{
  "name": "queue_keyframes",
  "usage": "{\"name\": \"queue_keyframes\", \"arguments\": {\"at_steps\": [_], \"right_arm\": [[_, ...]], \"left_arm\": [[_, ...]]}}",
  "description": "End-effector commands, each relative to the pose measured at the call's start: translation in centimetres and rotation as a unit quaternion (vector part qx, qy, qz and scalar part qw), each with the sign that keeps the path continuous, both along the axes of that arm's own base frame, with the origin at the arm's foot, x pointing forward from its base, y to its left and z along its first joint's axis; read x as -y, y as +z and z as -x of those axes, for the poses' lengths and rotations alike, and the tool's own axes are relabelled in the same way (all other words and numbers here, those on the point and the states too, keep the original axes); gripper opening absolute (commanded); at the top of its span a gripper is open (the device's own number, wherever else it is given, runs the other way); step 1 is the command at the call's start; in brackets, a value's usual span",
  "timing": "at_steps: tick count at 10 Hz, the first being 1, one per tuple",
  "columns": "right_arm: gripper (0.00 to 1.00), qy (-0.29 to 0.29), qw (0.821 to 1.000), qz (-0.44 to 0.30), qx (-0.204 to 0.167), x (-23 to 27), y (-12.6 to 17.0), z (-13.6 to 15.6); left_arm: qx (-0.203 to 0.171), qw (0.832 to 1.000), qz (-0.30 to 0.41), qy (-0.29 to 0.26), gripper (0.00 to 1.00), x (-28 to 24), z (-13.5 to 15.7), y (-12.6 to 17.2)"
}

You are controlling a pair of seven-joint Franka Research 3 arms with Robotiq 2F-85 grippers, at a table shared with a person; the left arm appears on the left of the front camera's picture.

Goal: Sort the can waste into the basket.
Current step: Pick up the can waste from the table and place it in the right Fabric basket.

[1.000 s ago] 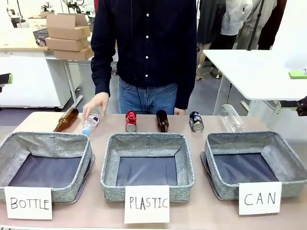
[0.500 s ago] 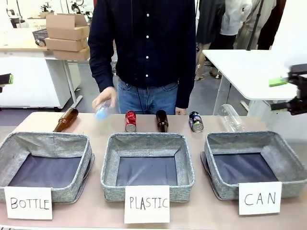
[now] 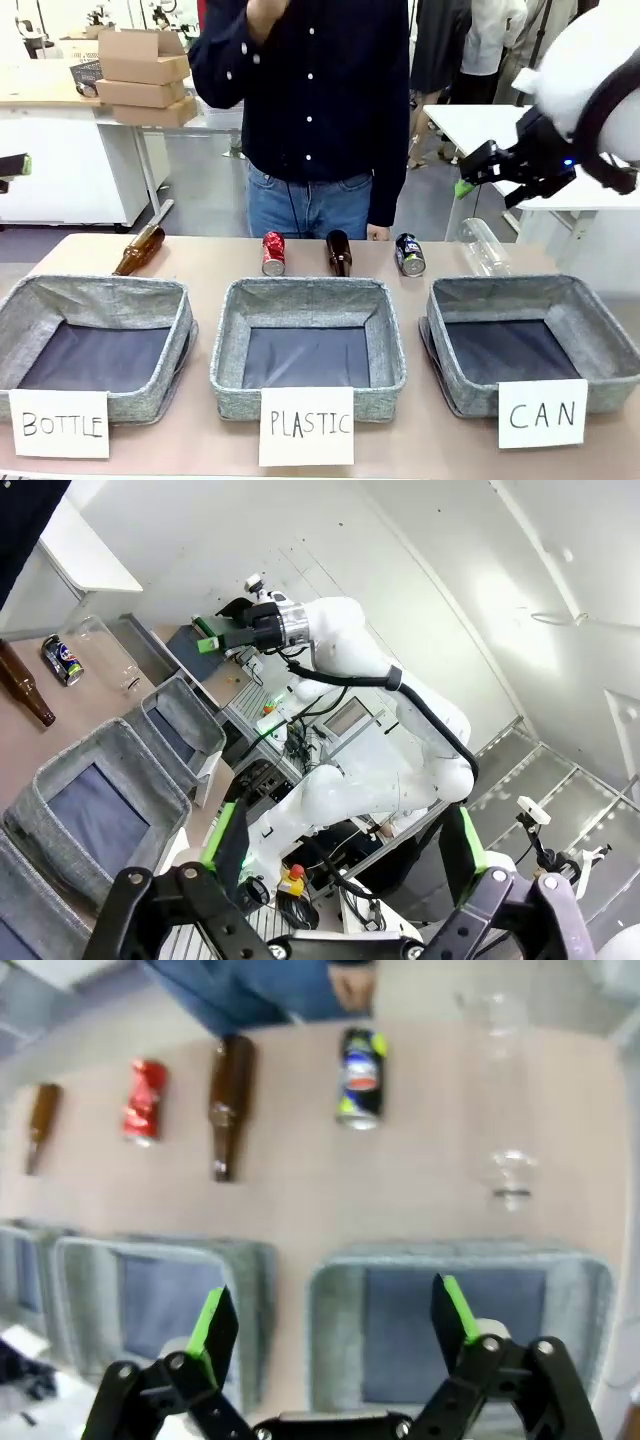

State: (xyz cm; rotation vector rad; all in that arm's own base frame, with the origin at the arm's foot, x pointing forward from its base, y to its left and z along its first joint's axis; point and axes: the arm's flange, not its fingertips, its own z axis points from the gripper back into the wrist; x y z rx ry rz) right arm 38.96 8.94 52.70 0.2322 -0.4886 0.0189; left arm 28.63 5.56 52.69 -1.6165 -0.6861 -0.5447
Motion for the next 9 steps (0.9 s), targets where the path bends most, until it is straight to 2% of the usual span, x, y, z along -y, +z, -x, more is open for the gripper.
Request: {"name": "queue_keyframes", "arguments": {"at_steps": [1, 3, 4, 5, 7, 8, 9], "right_arm": [[1.00, -0.004, 0.999, -0.043, 0.022, 0.0, 1.0, 0.3], [1.00, -0.004, 0.999, -0.043, 0.022, 0.0, 1.0, 0.3], [1.00, 0.006, 1.000, -0.013, 0.003, 0.3, 0.4, 0.1], [1.00, 0.035, 0.999, 0.015, -0.003, -1.1, 0.3, -3.9], [1.00, 0.018, 0.997, 0.065, -0.026, -4.0, -1.8, -12.3], [1.00, 0.043, 0.995, 0.068, -0.053, -5.7, -4.3, -15.9], [1.00, 0.004, 0.992, 0.086, -0.090, -6.8, -7.2, -18.9]], "left_arm": [[0.013, 1.000, 0.012, -0.001, 1.00, 0.0, 0.0, 0.3], [0.013, 1.000, 0.012, -0.001, 1.00, 0.0, 0.0, 0.3], [0.013, 1.000, 0.012, -0.001, 1.00, 0.0, 0.0, 0.3], [0.013, 1.000, 0.012, -0.001, 1.00, 0.0, 0.0, 0.3], [0.013, 1.000, 0.012, -0.001, 1.00, 0.0, 0.0, 0.3], [0.013, 1.000, 0.012, -0.001, 1.00, 0.0, 0.0, 0.3], [0.013, 1.000, 0.012, -0.001, 1.00, 0.0, 0.0, 0.3]]}}
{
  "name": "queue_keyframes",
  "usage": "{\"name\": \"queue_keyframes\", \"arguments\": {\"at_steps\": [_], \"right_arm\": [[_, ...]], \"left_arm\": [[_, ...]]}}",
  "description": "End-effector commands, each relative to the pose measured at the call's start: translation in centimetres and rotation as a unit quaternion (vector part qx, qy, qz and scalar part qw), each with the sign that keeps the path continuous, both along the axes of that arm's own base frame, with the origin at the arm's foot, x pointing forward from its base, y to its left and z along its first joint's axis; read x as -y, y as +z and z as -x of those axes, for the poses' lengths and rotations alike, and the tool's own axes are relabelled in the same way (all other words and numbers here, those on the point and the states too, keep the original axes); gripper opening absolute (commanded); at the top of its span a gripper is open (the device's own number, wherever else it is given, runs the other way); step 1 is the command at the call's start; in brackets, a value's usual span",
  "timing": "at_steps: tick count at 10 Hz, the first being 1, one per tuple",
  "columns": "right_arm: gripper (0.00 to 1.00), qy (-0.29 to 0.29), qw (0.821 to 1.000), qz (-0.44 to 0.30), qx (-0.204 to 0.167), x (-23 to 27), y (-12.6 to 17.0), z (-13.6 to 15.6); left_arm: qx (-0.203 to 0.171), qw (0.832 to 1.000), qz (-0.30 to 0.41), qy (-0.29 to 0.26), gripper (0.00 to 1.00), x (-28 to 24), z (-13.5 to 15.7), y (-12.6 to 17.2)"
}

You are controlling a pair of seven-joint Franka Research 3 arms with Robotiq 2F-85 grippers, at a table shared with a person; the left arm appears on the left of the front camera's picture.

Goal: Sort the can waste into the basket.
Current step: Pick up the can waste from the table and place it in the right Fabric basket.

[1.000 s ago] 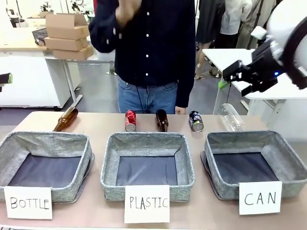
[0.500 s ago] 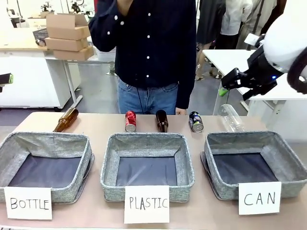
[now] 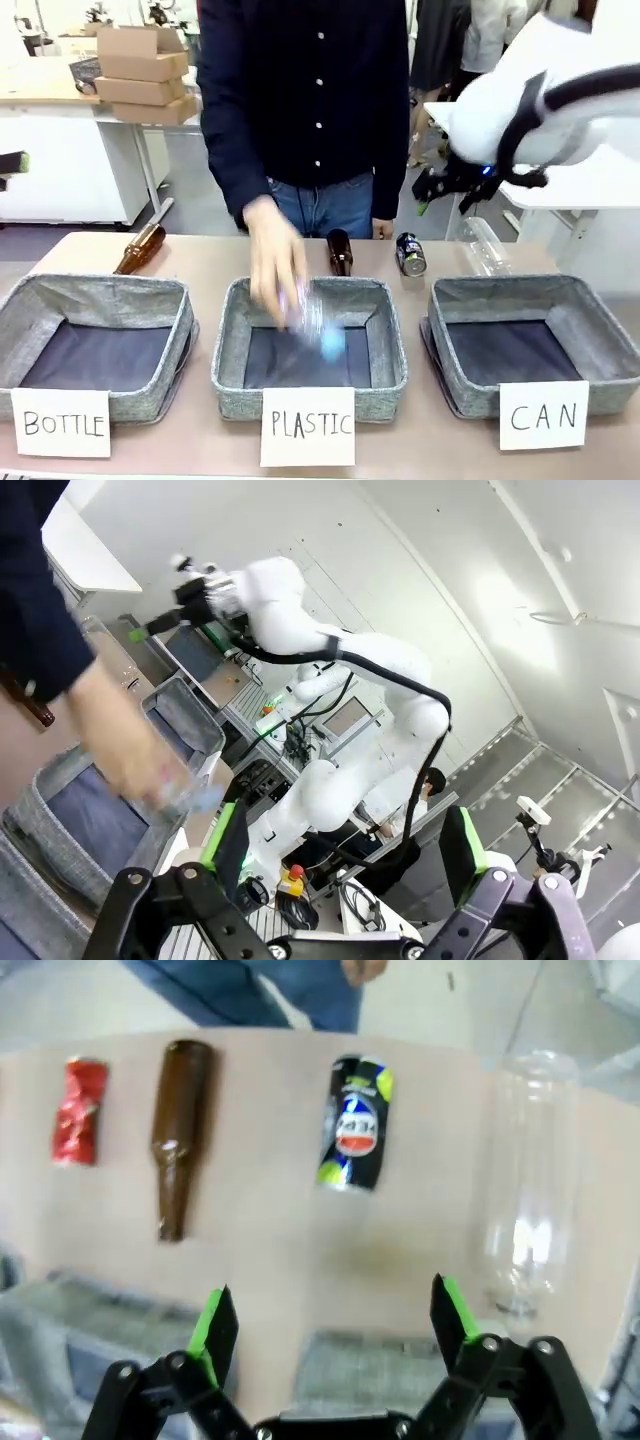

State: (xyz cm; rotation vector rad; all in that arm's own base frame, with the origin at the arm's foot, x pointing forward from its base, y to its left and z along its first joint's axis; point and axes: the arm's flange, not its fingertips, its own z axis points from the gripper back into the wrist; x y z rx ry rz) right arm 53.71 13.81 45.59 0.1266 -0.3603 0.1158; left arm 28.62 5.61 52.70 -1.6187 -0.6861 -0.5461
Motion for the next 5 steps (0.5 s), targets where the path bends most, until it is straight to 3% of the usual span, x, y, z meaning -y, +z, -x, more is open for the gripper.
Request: {"name": "queue_keyframes", "arguments": {"at_steps": [1, 3, 5], "right_arm": [[1.00, -0.037, 0.998, 0.022, -0.046, -3.0, -2.9, -5.9], [1.00, -0.082, 0.995, 0.029, -0.042, -4.6, -9.2, -8.6], [1.00, -0.114, 0.992, 0.045, -0.036, -4.4, -12.5, -10.3]], "left_arm": [[0.013, 1.000, 0.011, -0.001, 1.00, 0.1, 0.0, 0.3], [0.013, 1.000, 0.011, -0.001, 1.00, 0.1, 0.0, 0.3], [0.013, 1.000, 0.011, -0.001, 1.00, 0.1, 0.0, 0.3]]}}
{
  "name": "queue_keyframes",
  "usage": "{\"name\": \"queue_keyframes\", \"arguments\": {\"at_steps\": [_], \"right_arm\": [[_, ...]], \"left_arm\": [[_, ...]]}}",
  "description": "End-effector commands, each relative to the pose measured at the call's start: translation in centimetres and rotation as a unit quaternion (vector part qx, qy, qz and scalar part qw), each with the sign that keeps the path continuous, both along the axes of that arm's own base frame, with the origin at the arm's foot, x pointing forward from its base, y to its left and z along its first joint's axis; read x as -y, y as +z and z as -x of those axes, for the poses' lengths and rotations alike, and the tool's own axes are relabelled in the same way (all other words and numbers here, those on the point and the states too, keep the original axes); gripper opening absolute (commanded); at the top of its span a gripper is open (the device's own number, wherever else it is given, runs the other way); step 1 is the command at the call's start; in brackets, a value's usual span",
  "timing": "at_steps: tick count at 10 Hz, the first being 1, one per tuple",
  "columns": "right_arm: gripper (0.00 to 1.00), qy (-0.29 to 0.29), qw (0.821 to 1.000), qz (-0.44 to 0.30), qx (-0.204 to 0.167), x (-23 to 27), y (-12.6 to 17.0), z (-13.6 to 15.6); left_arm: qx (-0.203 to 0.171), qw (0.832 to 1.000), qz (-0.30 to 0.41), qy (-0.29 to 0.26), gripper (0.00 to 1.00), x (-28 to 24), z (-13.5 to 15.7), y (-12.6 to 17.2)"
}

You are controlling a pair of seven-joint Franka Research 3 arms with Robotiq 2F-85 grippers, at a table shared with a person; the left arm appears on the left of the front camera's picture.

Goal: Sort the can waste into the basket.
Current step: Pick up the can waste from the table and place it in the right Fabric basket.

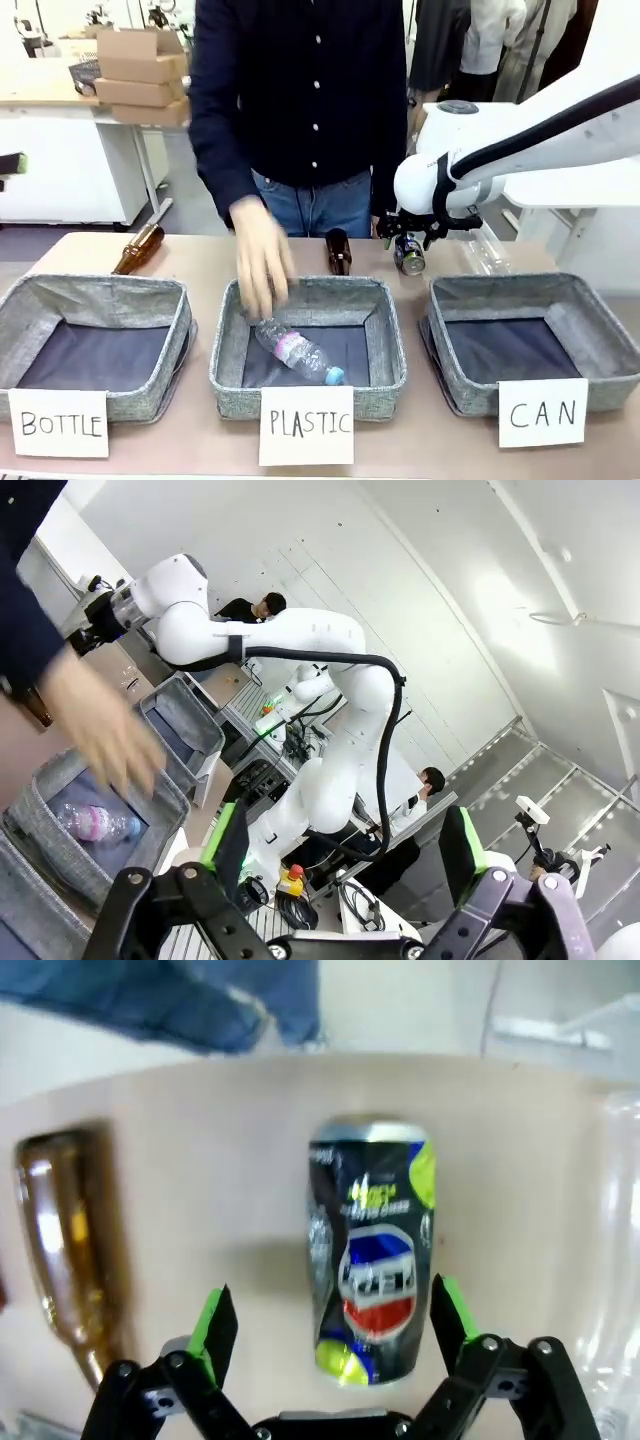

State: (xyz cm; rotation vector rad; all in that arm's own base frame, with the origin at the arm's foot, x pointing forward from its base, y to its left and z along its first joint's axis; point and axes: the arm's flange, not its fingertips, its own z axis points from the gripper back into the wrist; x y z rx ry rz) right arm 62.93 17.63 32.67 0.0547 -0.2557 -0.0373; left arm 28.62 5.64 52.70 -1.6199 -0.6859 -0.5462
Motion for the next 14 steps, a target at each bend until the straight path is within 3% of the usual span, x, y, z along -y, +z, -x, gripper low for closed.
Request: {"name": "queue_keyframes", "arguments": {"at_steps": [1, 4, 7, 8, 9, 10, 11, 12, 14], "right_arm": [[1.00, -0.043, 0.999, 0.030, 0.000, -0.2, -0.5, -1.6], [1.00, -0.028, 0.999, 0.017, -0.027, 0.3, -2.2, -2.3], [1.00, -0.021, 1.000, 0.014, -0.002, 0.8, -1.7, -2.0], [0.40, -0.009, 1.000, 0.012, -0.003, 0.9, -1.5, -1.9], [0.40, -0.009, 1.000, 0.012, -0.007, 0.9, -1.5, -1.9], [0.00, -0.005, 1.000, 0.011, -0.013, 1.0, -1.6, -1.9], [0.35, 0.000, 1.000, 0.009, -0.018, 0.9, -1.7, -1.9], [0.00, 0.005, 1.000, 0.008, -0.022, 1.0, -1.6, -1.9], [0.00, 0.010, 0.999, -0.001, -0.040, 1.4, -1.3, -1.8]], "left_arm": [[0.013, 1.000, 0.011, 0.000, 1.00, 0.1, 0.0, 0.3], [0.013, 1.000, 0.011, 0.000, 1.00, 0.1, 0.0, 0.3], [0.013, 1.000, 0.011, 0.000, 1.00, 0.1, 0.0, 0.3], [0.013, 1.000, 0.011, 0.000, 1.00, 0.1, 0.0, 0.3], [0.013, 1.000, 0.011, 0.000, 1.00, 0.1, 0.0, 0.3], [0.013, 1.000, 0.011, 0.000, 1.00, 0.1, 0.0, 0.3], [0.013, 1.000, 0.011, 0.000, 1.00, 0.1, 0.0, 0.3], [0.013, 1.000, 0.011, 0.000, 1.00, 0.1, 0.0, 0.3], [0.013, 1.000, 0.011, 0.000, 1.00, 0.1, 0.0, 0.3]]}}
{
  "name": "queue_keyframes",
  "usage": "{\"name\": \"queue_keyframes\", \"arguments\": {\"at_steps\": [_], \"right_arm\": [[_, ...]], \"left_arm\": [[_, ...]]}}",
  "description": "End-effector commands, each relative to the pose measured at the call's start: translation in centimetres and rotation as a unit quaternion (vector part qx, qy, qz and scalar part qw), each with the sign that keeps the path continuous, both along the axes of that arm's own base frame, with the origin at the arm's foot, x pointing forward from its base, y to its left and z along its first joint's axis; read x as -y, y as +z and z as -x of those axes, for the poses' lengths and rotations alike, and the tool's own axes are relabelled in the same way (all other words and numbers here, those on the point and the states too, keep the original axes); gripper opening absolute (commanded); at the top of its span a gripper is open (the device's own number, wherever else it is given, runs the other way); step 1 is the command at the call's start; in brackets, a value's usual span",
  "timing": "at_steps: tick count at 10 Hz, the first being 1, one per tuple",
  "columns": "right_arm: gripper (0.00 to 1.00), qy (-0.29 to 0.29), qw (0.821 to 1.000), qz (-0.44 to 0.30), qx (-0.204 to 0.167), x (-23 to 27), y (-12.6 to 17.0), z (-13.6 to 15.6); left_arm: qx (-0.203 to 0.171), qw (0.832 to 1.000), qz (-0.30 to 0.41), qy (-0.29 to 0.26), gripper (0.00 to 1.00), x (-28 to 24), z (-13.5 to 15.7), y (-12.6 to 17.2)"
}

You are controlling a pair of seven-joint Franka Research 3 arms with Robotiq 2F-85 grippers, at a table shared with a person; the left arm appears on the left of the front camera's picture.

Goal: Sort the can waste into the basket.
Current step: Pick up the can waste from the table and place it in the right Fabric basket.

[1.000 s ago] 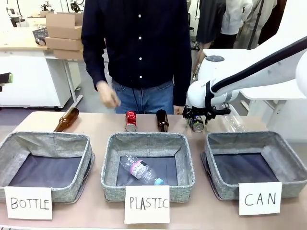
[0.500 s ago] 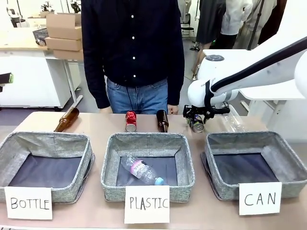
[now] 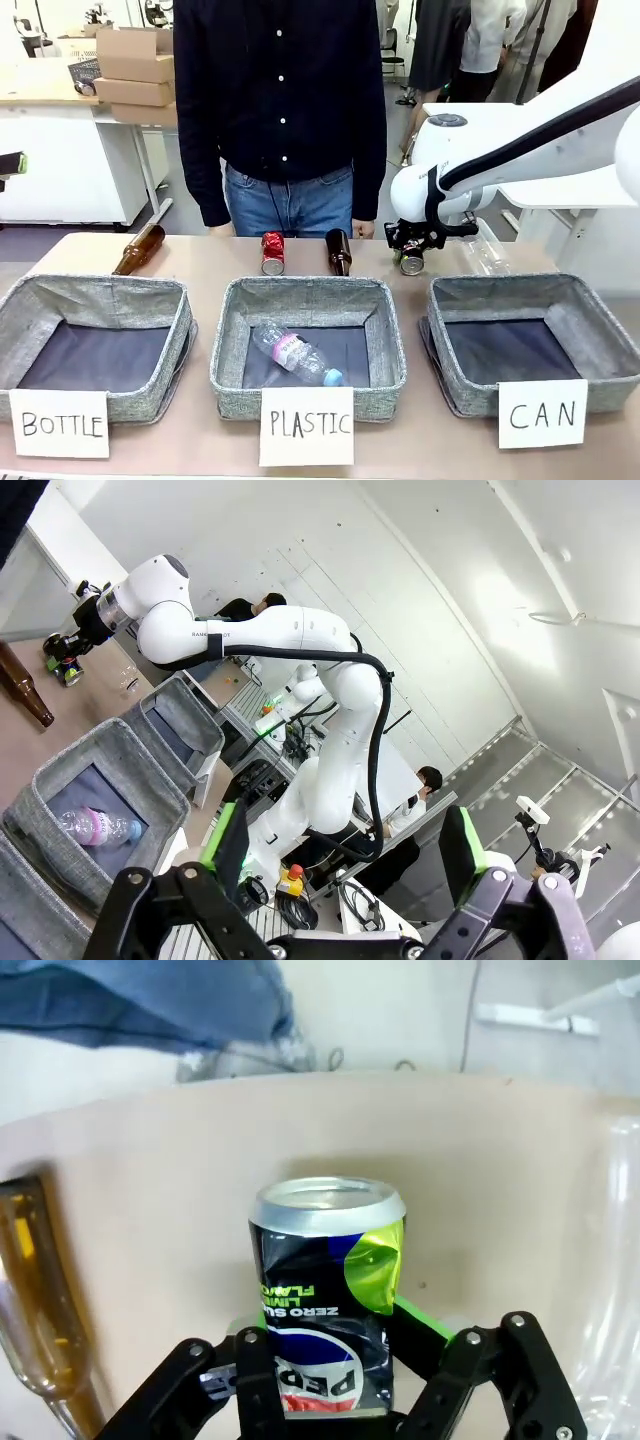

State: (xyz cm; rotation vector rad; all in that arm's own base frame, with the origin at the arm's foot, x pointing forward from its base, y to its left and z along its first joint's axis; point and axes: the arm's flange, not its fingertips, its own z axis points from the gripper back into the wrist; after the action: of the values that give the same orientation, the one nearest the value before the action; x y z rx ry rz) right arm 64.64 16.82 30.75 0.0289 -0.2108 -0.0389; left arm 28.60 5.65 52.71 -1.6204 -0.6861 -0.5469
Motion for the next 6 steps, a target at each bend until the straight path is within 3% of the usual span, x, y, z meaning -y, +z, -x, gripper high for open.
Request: {"name": "queue_keyframes", "arguments": {"at_steps": [1, 5, 6], "right_arm": [[0.00, 0.001, 0.999, -0.013, -0.032, 0.7, 0.8, -0.2], [0.00, 0.009, 0.999, -0.025, -0.041, 1.3, 1.2, -0.1], [0.00, 0.020, 0.998, -0.040, -0.038, 2.0, 2.8, 0.7]], "left_arm": [[0.013, 1.000, 0.010, 0.000, 1.00, 0.1, 0.0, 0.2], [0.013, 1.000, 0.010, 0.000, 1.00, 0.1, 0.0, 0.2], [0.013, 1.000, 0.010, 0.000, 1.00, 0.1, 0.0, 0.2]]}}
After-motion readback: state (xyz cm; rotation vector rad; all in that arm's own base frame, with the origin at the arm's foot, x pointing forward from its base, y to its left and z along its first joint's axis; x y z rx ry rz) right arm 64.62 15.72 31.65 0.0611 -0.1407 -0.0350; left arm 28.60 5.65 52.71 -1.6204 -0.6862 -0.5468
